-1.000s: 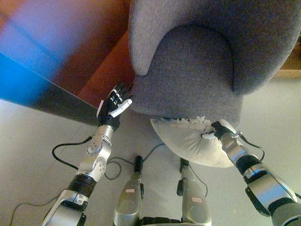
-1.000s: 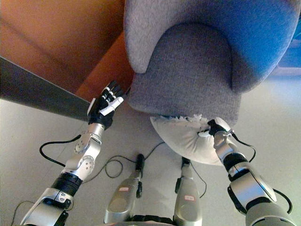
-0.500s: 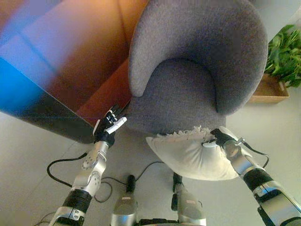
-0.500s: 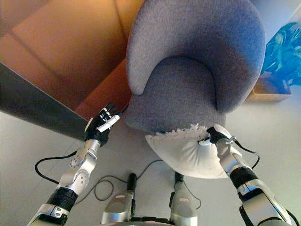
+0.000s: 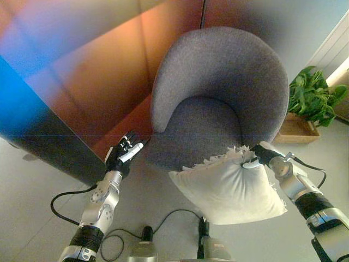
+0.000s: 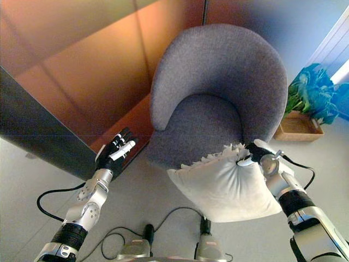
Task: Pick up the pillow and put it on the sofa.
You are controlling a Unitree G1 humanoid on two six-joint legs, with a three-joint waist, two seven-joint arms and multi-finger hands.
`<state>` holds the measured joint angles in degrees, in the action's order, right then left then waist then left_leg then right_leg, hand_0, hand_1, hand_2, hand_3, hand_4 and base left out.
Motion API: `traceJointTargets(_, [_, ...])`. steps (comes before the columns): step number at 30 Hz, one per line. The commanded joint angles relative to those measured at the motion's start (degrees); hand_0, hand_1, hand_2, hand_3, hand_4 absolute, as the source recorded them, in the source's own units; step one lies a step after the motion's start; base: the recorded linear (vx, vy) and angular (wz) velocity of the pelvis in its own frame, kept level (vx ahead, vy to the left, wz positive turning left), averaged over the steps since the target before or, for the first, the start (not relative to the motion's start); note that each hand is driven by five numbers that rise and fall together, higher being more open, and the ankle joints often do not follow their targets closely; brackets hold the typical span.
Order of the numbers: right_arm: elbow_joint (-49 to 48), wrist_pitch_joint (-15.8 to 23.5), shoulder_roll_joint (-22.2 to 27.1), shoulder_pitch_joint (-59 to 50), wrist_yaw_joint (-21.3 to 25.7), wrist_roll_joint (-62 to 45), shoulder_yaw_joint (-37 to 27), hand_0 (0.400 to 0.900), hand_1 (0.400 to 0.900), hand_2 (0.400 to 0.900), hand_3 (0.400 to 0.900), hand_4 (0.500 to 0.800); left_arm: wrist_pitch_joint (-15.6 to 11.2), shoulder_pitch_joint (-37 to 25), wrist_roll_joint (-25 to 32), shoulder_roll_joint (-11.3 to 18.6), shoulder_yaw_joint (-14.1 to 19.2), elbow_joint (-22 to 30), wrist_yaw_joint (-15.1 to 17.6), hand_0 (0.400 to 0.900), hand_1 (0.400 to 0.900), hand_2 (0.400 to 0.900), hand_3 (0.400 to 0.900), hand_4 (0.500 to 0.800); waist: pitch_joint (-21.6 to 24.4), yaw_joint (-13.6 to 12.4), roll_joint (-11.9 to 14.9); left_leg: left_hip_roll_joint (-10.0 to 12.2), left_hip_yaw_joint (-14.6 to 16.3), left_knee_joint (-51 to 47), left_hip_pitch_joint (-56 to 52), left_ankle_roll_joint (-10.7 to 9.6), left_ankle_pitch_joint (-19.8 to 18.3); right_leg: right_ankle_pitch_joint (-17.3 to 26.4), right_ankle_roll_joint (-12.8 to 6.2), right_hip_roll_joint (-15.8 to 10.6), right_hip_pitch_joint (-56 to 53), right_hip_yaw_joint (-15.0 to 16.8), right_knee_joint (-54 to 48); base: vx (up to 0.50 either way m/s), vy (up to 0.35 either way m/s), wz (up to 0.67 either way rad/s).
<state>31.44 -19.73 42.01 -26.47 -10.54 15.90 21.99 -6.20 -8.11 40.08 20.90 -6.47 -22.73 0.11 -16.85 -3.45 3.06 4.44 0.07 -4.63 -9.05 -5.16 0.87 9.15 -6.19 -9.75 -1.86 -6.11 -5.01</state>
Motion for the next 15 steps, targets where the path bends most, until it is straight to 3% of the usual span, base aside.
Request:
traceJointTargets(1, [2.4, 4.2, 9.0, -17.3, 3.9, 0.7, 0.8, 0.4, 0.4, 0.4, 0.4, 0.5, -4.0, -0.1, -2.0, 0.5, -2.9, -0.9, -2.7, 0.9, 0.9, 0.9, 0.9, 0.8, 11.0, -1.4, 2.3, 1.2, -0.7, 1.4, 1.1, -1.0, -0.5, -1.5, -5.78, -3.6, -4.7, -1.1, 1.1, 0.04, 0.014, 0.04])
traceJointTargets(15, [12.0, 5.6, 14.1, -32.2, 2.1, -2.5, 8.0, 0.4, 0.4, 0.4, 0.4, 0.5, -5.1, 1.4, -0.7, 1.5, -4.8, -2.9, -5.1, 0.9, 0.9, 0.9, 0.9, 0.8, 13.6, -3.1, 2.8, 1.5, -1.6, 0.6, 1.0, -1.4, -0.1, -1.8, -5.62, -3.3, -5.7, -2.4, 0.6, 0.03, 0.006, 0.03])
